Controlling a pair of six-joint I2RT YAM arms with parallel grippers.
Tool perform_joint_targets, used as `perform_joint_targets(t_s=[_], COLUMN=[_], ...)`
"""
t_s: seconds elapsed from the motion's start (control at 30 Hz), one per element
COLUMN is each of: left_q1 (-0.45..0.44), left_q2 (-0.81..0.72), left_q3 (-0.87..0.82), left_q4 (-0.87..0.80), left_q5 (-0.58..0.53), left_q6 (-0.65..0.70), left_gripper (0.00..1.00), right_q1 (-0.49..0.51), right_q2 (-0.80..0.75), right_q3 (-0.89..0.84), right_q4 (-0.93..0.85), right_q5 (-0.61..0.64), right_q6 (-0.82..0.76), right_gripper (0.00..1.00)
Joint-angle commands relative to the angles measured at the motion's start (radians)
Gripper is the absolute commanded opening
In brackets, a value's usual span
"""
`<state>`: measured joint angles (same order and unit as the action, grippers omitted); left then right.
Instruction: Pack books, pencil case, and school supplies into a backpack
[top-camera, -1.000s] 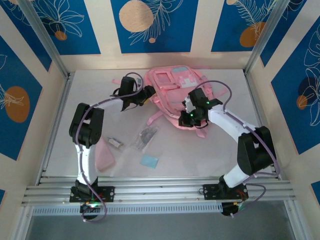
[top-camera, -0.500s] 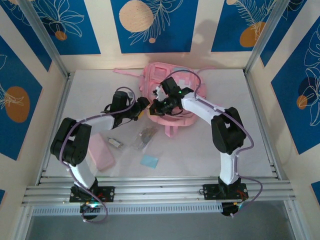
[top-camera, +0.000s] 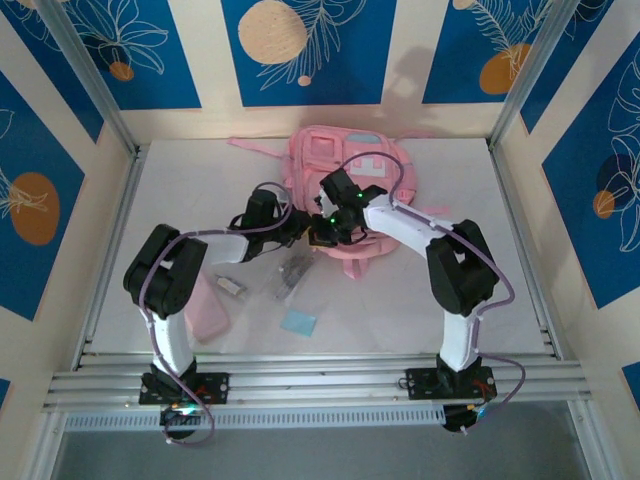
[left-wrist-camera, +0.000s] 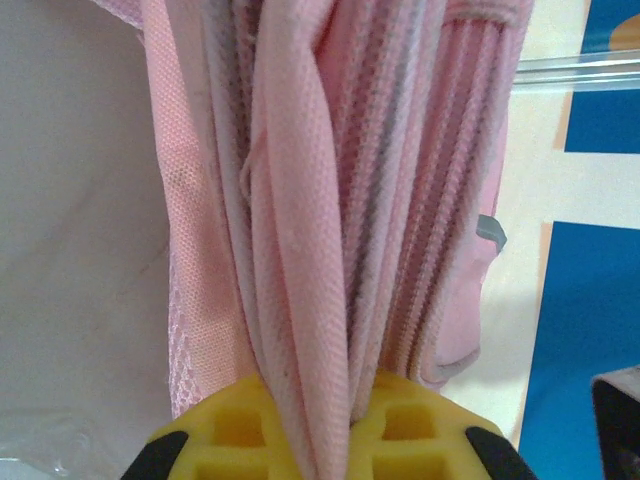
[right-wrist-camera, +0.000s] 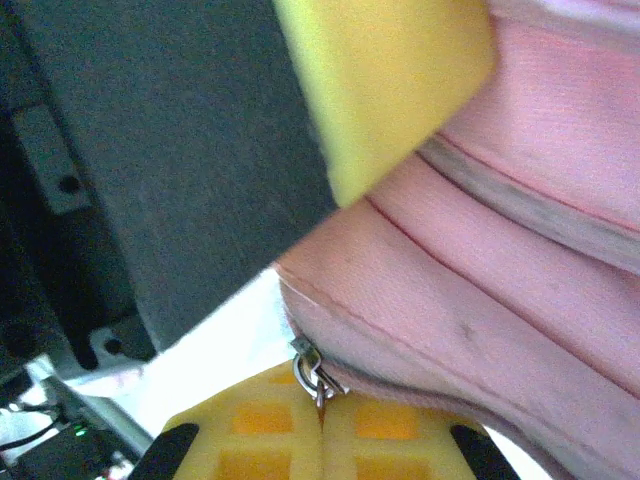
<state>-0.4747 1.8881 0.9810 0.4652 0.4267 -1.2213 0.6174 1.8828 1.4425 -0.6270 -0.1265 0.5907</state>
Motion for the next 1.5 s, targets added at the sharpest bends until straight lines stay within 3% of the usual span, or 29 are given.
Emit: perform_joint_targets(t_s=[0.0,0.2,0.37,0.5,0.67,0.77,0.9,1.0,1.2,1.3,1.47], left_q1=[0.030,0.034,0.039,0.047,0.065,0.078,0.094,0.100,0.111,0.112,0.124], left_q2=[-0.015,-0.029,-0.042,-0.050,-0.038,-0.011,0.045,0.107,0.255,0.281,0.229], left_q3=[0.024,0.030,0.043,0.060,0.086,0.142,0.236,0.333,0.588,0.687,0.671], left_q4=[0.026,-0.029,-0.085,-0.154,-0.190,-0.248,-0.264,-0.285,-0.363,-0.466,-0.547], left_q5=[-0.057,-0.025,0.016,0.040,0.073,0.081,0.081,0.076,0.082,0.046,0.024], left_q6=[0.058,0.099,0.144,0.200,0.241,0.283,0.308,0.334,0.354,0.411,0.456], left_gripper=[0.00,0.00,0.00,0.00,0.00,0.00,0.00,0.00,0.00,0.11,0.50], right_q1=[0.023,-0.053,-0.163,-0.253,-0.337,-0.350,-0.341,-0.290,-0.134,-0.077,0.016], right_q2=[-0.097,-0.142,-0.167,-0.153,-0.128,-0.148,-0.209,-0.262,-0.281,-0.198,-0.016], right_q3=[-0.059,-0.111,-0.093,-0.068,-0.051,-0.055,-0.082,-0.149,-0.255,-0.197,0.018], right_q4=[-0.345,-0.469,-0.462,-0.374,-0.211,-0.203,-0.261,-0.250,-0.051,0.011,0.053], right_q5=[0.139,0.333,0.504,0.649,0.704,0.625,0.220,-0.009,-0.138,-0.088,-0.039], right_q6=[-0.061,-0.118,-0.217,-0.345,-0.512,-0.541,-0.520,-0.494,-0.390,-0.334,-0.330], right_gripper=[0.00,0.00,0.00,0.00,0.00,0.00,0.00,0.00,0.00,0.00,0.00])
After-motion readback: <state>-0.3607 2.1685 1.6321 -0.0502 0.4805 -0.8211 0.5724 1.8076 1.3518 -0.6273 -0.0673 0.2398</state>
